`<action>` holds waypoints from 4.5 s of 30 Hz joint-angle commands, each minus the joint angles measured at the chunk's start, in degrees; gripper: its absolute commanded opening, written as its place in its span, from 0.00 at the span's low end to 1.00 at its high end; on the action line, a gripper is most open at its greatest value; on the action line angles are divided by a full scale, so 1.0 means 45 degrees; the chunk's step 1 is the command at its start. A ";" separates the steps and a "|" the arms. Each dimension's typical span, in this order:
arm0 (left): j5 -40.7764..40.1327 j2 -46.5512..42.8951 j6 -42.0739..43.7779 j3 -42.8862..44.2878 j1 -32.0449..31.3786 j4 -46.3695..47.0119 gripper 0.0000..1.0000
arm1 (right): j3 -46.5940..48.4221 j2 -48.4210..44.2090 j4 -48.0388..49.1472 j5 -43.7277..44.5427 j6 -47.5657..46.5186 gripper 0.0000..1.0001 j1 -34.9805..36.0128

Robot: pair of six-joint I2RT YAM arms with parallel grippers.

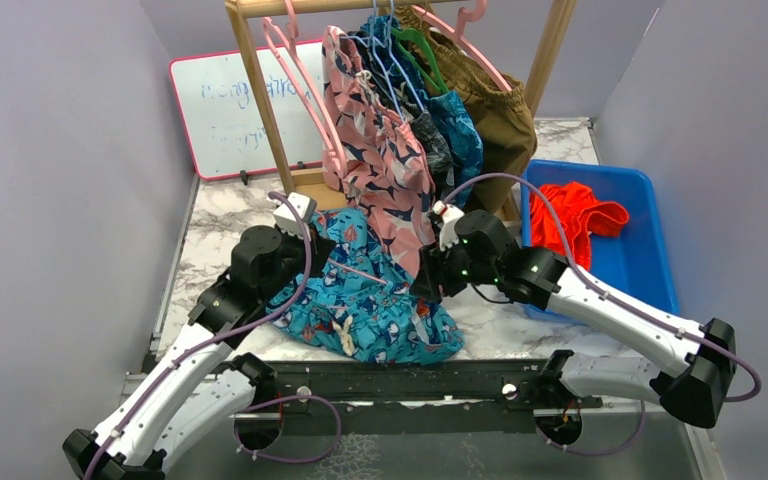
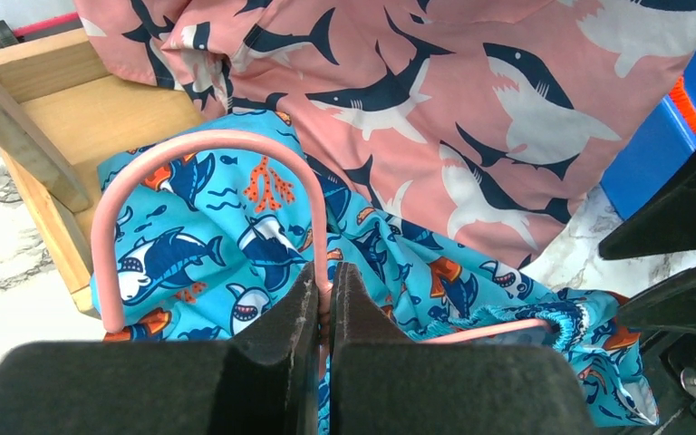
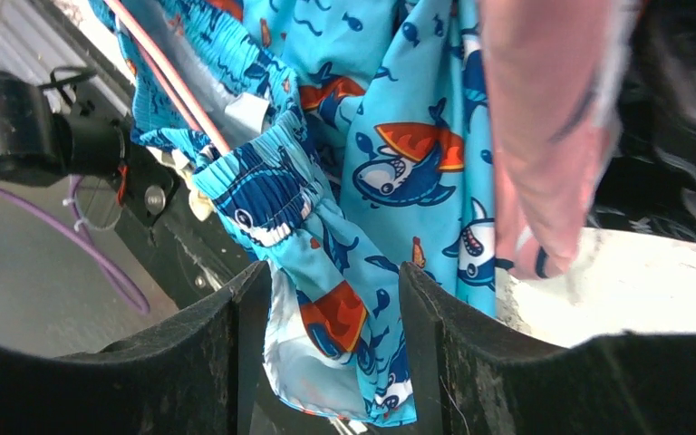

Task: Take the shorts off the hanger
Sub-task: Remove the shorts from the clothes rod, then place the hanger on the clothes rod.

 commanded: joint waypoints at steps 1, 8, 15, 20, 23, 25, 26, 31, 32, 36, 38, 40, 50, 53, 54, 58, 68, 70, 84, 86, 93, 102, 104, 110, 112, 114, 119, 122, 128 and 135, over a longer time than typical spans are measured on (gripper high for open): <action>-0.0126 -0.0547 -0.0083 0.0282 0.0050 0.0047 0.00 | 0.0236 0.0767 0.0717 -0.1832 -0.0323 0.54 0.0033; 0.0055 -0.0823 -0.0376 0.0424 0.0047 -0.0178 0.00 | -0.0031 0.1171 0.1814 -0.1739 0.0201 0.34 0.0033; -0.0837 -0.0968 -0.0455 0.0771 0.0047 -0.0633 0.00 | -0.1522 -0.1055 0.1942 0.1020 0.1182 0.03 0.0033; -0.2470 -0.0988 -0.0701 0.0862 0.0047 -0.0670 0.00 | -0.1863 -0.2266 0.0735 0.2986 0.1889 0.02 0.0033; -0.2859 -0.1049 -0.0613 0.0900 0.0047 -0.0682 0.00 | -0.2146 -0.2920 0.0550 0.3703 0.2041 0.02 0.0033; -0.3117 -0.1104 -0.0566 0.0903 0.0052 -0.0718 0.00 | -0.2226 -0.3220 0.0529 0.3977 0.2057 0.01 0.0033; -0.3253 -0.1166 -0.0565 0.0911 0.0048 -0.0763 0.00 | -0.2257 -0.3330 0.0510 0.4153 0.2071 0.01 0.0033; -0.4139 -0.1575 -0.0689 0.0920 0.0047 -0.1008 0.00 | -0.2539 -0.3395 0.0679 0.4176 0.1878 0.01 0.0033; -0.4216 -0.1654 -0.0742 0.0920 0.0050 -0.1002 0.00 | -0.2557 -0.3300 0.0743 0.3987 0.1822 0.01 0.0033; -0.4481 -0.1612 -0.0996 0.0957 0.0047 -0.0904 0.00 | -0.2539 -0.2660 0.0968 0.3577 0.1848 0.01 0.0033; -0.4721 -0.1606 -0.1258 0.0950 0.0047 -0.0884 0.00 | -0.2524 -0.2411 0.1088 0.3598 0.1774 0.01 0.0033; -0.4619 -0.1681 -0.1607 0.0833 0.0047 -0.0701 0.00 | -0.2590 -0.2250 0.1310 0.3730 0.1716 0.01 0.0033; -0.1773 -0.1201 -0.1818 0.0303 0.0048 0.0231 0.00 | -0.2292 -0.1386 0.2913 0.1689 0.1909 0.08 0.0033; -0.1264 -0.1027 -0.1775 0.0262 0.0047 0.0142 0.00 | -0.2876 -0.2250 0.3750 0.1469 0.1522 0.18 0.0033; -0.1166 -0.0968 -0.1647 0.0313 0.0047 0.0020 0.00 | -0.2939 -0.2520 0.3725 0.1405 0.1413 0.29 0.0033; -0.1190 -0.0794 -0.1201 0.0594 0.0047 -0.0430 0.00 | -0.2878 -0.3562 0.3174 0.1127 0.1034 0.48 0.0033; 0.0566 -0.0218 -0.1068 0.0471 0.0048 0.0489 0.00 | -0.2975 -0.4722 0.2826 0.0024 0.0183 0.66 0.0033; 0.0800 -0.0005 -0.1090 0.0525 0.0047 0.0524 0.00 | -0.2942 -0.4567 0.2978 -0.0959 -0.0024 0.66 0.0023; 0.0971 -0.0050 -0.1199 0.0432 0.0047 0.0529 0.00 | -0.2974 -0.2574 0.3535 -0.3892 -0.0743 0.34 0.0033; 0.0876 0.0030 -0.1227 0.0416 0.0047 0.0637 0.00 | -0.3106 -0.2788 0.3527 -0.3492 -0.0575 0.22 0.0023; 0.1035 0.0609 -0.1402 0.0451 0.0047 0.1214 0.15 | -0.3219 -0.3580 0.3177 -0.2349 -0.0303 0.01 0.0033; 0.0438 -0.0107 -0.1628 0.0167 0.0047 0.0345 0.81 | -0.2549 -0.3853 0.1312 0.0185 0.0152 0.01 0.0033; 0.0263 -0.0655 -0.1857 -0.0143 0.0057 0.0139 0.86 | -0.2419 -0.4009 0.0944 0.0646 0.0226 0.01 0.0033; -0.0615 -0.2404 -0.2267 -0.0671 0.0047 -0.0172 0.95 | -0.2566 -0.5090 0.0953 0.0968 0.0586 0.01 0.0032; -0.1140 -0.2624 -0.2043 -0.0501 0.0047 -0.0414 0.96 | -0.2534 -0.5488 0.1041 0.0950 0.0630 0.01 0.0033; -0.1868 -0.2692 -0.1736 -0.0290 0.0047 -0.0807 0.97 | -0.2515 -0.5980 0.1289 0.0695 0.0494 0.01 0.0033; -0.3689 -0.2758 -0.0964 -0.0066 0.0060 -0.1392 0.99 | -0.1940 -0.6552 0.1531 0.1195 0.0102 0.01 0.0033; -0.4157 -0.2836 -0.0736 -0.0212 0.0047 -0.1363 0.99 | -0.0993 -0.5909 0.0942 0.1998 -0.0709 0.01 0.0028; -0.4134 -0.2597 -0.0656 -0.0565 0.0047 -0.1097 0.99 | -0.0021 -0.5212 0.2261 0.3131 -0.2359 0.01 0.0033; -0.4319 -0.2018 -0.0507 -0.0530 0.0047 -0.0977 0.99 | 0.0551 -0.4606 0.4140 0.3774 -0.3727 0.01 0.0033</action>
